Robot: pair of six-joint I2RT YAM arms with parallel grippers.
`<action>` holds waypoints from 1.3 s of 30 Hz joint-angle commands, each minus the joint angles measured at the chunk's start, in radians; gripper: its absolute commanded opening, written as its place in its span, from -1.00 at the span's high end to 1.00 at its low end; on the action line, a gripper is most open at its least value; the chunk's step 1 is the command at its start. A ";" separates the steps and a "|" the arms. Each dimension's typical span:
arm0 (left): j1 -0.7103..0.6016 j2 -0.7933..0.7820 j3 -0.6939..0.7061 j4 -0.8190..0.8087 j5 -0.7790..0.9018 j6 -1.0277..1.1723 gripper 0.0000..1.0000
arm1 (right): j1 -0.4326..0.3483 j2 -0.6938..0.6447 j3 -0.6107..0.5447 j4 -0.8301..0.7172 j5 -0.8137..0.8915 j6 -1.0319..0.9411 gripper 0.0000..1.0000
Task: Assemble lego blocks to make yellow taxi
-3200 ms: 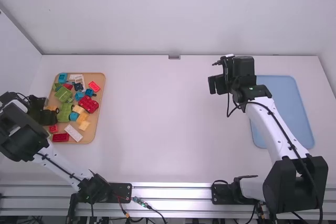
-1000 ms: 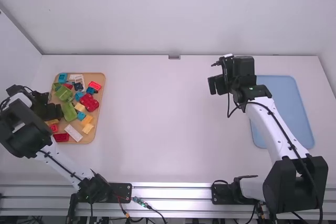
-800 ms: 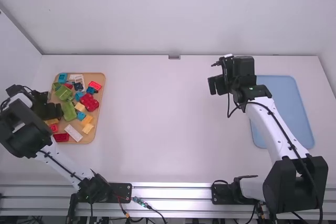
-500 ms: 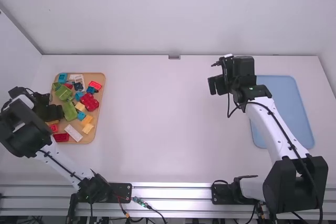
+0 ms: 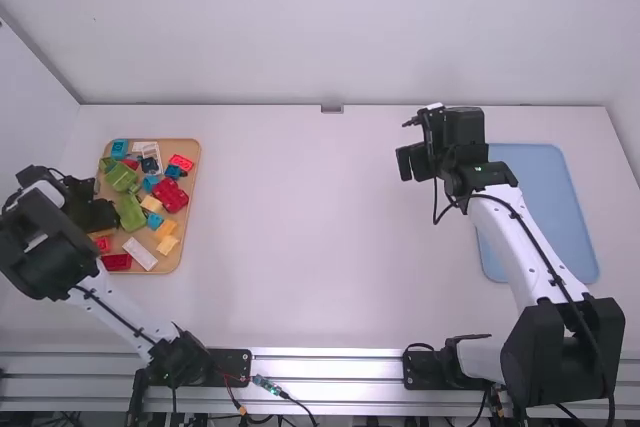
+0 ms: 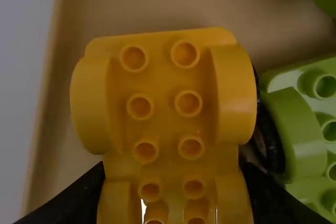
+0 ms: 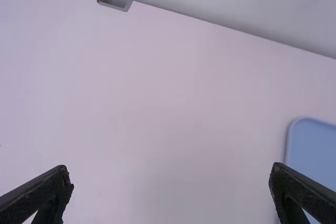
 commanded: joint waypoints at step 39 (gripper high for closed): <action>-0.584 -0.315 0.114 -0.307 -0.010 0.027 0.16 | 0.000 0.005 0.034 0.027 -0.002 -0.019 -0.98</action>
